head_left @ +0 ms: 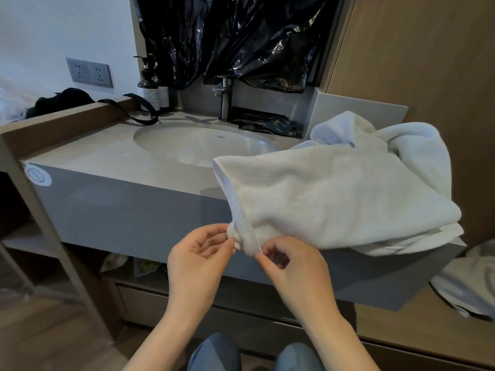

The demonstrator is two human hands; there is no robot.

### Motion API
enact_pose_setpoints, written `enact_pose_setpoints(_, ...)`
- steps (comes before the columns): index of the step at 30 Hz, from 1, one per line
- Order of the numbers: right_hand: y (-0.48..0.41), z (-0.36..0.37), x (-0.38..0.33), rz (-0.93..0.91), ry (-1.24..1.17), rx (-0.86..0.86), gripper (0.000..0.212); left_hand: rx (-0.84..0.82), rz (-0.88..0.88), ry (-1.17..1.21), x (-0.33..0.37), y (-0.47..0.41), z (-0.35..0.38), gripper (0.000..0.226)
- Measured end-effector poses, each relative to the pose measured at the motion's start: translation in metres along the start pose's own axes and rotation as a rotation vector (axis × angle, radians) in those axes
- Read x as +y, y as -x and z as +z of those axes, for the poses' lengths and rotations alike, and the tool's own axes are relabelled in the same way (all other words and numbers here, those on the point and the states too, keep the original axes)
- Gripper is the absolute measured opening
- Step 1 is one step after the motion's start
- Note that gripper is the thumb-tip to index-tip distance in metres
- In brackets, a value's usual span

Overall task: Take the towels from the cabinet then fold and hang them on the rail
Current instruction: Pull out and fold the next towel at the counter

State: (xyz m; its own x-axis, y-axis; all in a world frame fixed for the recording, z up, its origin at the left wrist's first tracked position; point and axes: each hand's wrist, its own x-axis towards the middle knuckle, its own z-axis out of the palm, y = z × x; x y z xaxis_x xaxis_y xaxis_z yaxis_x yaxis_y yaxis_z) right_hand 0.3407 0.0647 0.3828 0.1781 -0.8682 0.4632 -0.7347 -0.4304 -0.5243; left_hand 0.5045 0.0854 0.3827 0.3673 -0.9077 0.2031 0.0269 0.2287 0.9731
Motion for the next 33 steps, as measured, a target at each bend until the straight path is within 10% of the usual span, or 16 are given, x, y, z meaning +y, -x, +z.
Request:
enact_pose_setpoints(9, 0.006, -0.006, -0.018, -0.07, -0.096, 0.415, 0.016, -0.156, 0.013, 0.073, 0.016, 0.001, -0.018, 0.018)
enact_pose_setpoints(21, 0.012, 0.001, -0.016, -0.191, -0.018, 0.448, 0.018, -0.195, 0.0, 0.14, 0.028, 0.0, -0.013, 0.042)
enact_pose_setpoints(26, 0.008, -0.01, -0.005, -0.256, -0.169, 0.218, 0.016, -0.133, 0.025, -0.245, 0.032, -0.009, -0.008, 0.041)
enact_pose_setpoints(33, -0.015, -0.05, 0.035, -0.204, 0.021, 0.38, 0.021, -0.063, 0.017, -0.42, 0.009, 0.009, 0.015, 0.05)
